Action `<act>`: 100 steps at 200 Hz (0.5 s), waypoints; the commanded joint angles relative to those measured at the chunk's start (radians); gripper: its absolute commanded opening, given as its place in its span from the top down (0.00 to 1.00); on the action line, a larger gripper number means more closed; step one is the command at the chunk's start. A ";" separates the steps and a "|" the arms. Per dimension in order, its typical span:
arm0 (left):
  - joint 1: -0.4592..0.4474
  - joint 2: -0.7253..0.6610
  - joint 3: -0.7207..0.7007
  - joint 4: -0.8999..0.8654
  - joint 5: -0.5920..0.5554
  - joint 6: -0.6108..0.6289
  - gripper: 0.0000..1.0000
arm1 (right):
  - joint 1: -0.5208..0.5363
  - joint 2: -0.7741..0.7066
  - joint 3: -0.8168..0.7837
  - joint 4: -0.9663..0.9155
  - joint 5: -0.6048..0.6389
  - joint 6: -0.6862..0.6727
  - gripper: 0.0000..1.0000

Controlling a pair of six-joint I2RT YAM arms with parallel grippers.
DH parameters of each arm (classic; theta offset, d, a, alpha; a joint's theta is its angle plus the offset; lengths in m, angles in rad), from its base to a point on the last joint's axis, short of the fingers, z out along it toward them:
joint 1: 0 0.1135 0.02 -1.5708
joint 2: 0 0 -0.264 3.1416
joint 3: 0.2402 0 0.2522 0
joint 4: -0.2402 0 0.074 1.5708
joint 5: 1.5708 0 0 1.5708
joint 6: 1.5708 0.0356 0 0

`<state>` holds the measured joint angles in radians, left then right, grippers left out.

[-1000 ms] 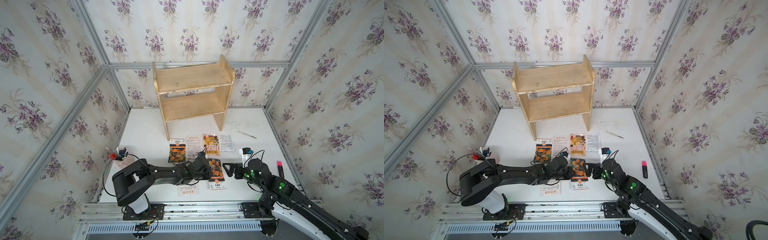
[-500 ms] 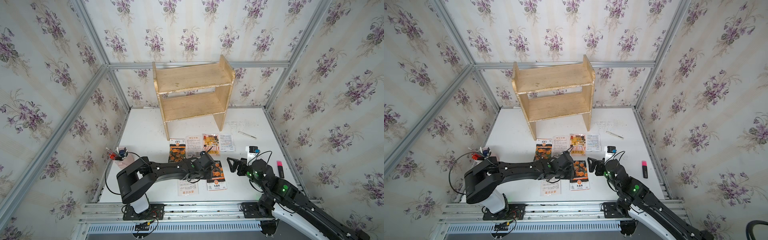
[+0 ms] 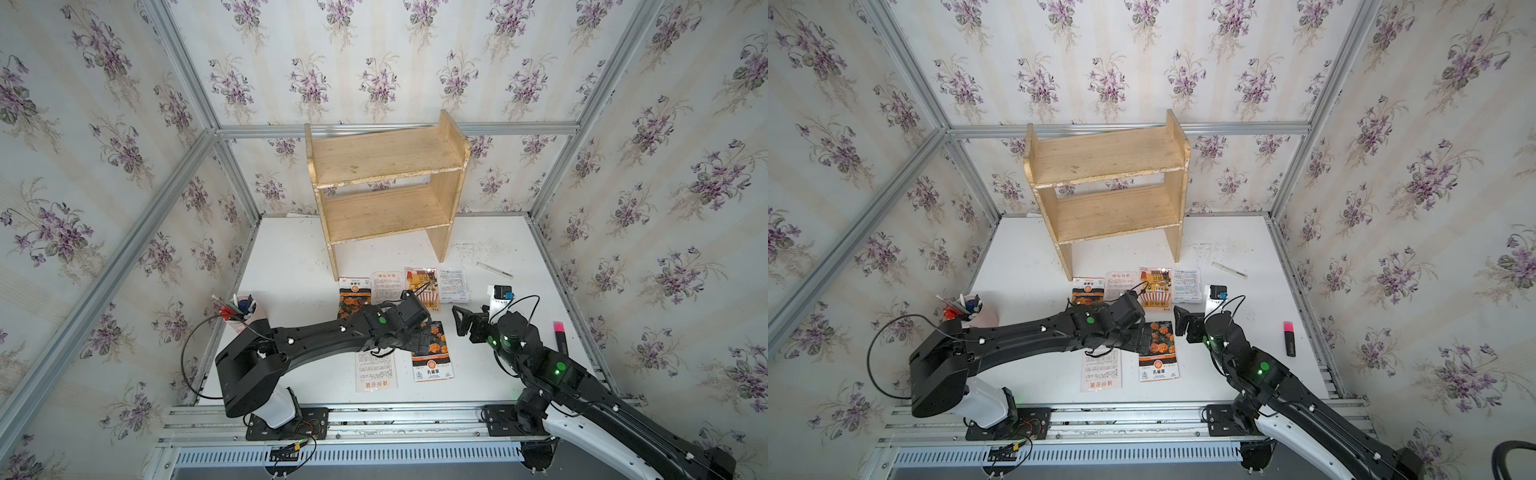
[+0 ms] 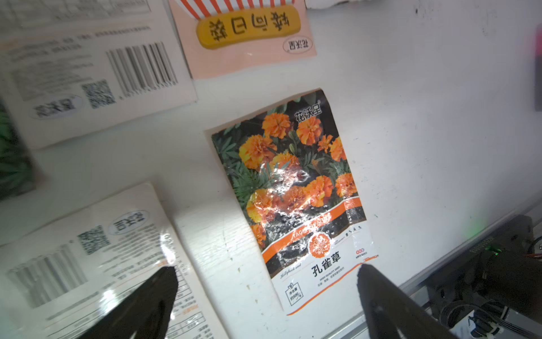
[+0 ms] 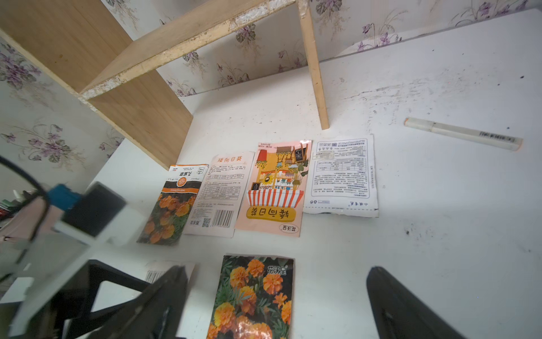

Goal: Take the seed bag off the shelf
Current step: Place the seed packet at the center of the board, then reset both arms

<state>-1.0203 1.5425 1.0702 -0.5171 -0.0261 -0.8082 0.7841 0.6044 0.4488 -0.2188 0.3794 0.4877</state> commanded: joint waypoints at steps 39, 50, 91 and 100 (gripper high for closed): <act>0.202 -0.138 -0.024 -0.089 -0.101 0.229 0.00 | -0.148 0.103 -0.026 0.254 0.047 -0.173 0.00; 0.255 -0.181 -0.049 -0.067 -0.101 0.263 0.00 | -0.213 0.131 -0.041 0.302 0.028 -0.180 0.00; 0.389 -0.248 -0.116 -0.001 -0.219 0.400 0.00 | -0.441 0.250 -0.095 0.488 -0.038 -0.248 0.00; 0.410 -0.258 -0.128 0.010 -0.262 0.414 0.00 | -0.469 0.280 -0.099 0.522 -0.019 -0.270 0.00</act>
<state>-0.6571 1.3075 0.9665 -0.5560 -0.1719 -0.5014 0.3820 0.8291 0.3607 0.1390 0.3756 0.2966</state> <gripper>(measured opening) 0.999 0.996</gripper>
